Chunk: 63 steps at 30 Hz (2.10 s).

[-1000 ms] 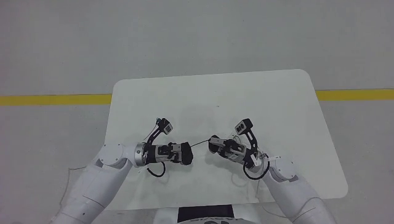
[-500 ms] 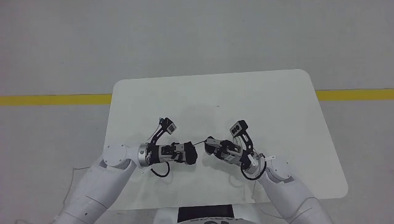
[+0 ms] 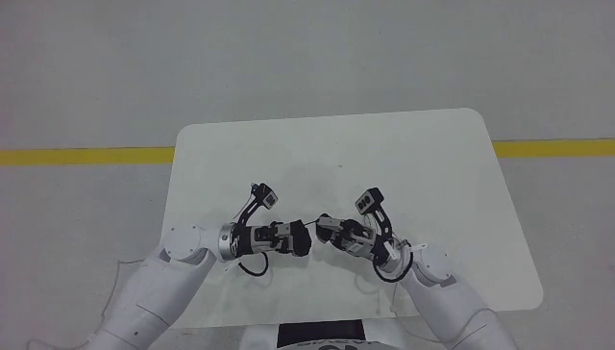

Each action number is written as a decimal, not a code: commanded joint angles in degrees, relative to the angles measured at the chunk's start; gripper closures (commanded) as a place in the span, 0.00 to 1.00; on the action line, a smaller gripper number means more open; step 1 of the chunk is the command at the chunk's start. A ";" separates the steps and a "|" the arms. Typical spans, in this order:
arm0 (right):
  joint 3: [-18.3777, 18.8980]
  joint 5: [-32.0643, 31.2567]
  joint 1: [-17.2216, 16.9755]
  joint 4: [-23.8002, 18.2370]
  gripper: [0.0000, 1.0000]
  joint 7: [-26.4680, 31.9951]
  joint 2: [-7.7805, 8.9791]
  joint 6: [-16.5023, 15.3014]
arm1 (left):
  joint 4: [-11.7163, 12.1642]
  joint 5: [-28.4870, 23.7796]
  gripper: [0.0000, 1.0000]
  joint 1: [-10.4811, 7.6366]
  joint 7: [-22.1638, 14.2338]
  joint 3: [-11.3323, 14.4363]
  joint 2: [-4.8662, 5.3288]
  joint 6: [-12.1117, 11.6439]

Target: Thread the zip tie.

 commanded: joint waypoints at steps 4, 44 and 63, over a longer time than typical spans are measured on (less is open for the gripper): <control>-0.09 -1.61 0.02 -0.20 1.00 -0.01 0.20 0.42 | 0.30 -0.10 0.67 -0.16 -0.04 0.09 0.19 0.00; -1.09 -5.14 0.24 -1.03 1.00 -3.44 0.85 -2.44 | 2.01 -5.34 0.89 0.49 0.28 -0.75 0.07 0.00; -2.92 -5.81 1.27 -0.99 1.00 -3.52 0.81 -1.74 | 3.16 -5.28 0.89 0.42 -0.68 -1.26 -0.05 0.00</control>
